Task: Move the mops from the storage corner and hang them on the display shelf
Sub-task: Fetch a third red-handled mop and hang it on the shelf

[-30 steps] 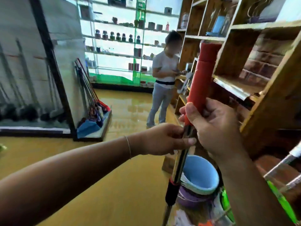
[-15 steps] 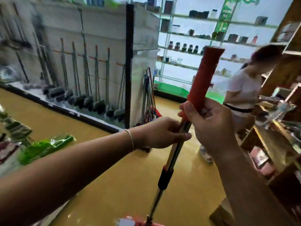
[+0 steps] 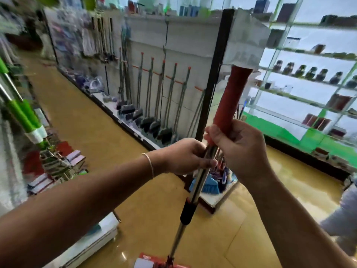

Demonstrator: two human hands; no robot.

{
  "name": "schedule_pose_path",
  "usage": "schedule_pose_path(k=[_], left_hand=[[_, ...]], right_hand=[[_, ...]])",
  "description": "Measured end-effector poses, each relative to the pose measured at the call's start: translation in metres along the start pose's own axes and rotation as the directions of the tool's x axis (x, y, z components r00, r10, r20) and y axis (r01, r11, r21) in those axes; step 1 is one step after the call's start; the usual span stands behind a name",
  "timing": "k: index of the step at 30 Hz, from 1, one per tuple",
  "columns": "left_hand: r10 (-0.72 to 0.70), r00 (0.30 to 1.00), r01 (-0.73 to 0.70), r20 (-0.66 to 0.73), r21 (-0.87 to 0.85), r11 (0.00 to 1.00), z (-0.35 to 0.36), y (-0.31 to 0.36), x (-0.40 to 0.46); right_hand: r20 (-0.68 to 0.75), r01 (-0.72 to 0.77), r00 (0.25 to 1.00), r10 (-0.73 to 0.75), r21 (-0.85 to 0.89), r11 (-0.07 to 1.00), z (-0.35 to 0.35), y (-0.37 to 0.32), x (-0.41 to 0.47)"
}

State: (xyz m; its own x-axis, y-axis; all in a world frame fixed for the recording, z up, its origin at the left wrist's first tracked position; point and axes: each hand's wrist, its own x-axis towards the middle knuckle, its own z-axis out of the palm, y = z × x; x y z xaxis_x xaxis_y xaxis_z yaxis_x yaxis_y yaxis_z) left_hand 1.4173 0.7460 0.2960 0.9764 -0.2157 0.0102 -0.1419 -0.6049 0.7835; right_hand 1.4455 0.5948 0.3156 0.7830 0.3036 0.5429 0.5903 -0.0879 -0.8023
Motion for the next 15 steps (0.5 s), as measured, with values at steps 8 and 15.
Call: schedule_pose_path(k=[8, 15], left_hand=[[-0.063, 0.990, 0.063, -0.126, -0.006, 0.998, -0.069, -0.086, 0.093], [-0.044, 0.986, 0.032, -0.161, -0.080, 0.996, -0.159, -0.136, 0.177]], right_hand=[[0.131, -0.026, 0.991, 0.022, 0.028, 0.999, 0.061, 0.078, 0.117], [0.176, -0.019, 0.984, 0.011, 0.048, 0.999, 0.110, 0.117, 0.235]])
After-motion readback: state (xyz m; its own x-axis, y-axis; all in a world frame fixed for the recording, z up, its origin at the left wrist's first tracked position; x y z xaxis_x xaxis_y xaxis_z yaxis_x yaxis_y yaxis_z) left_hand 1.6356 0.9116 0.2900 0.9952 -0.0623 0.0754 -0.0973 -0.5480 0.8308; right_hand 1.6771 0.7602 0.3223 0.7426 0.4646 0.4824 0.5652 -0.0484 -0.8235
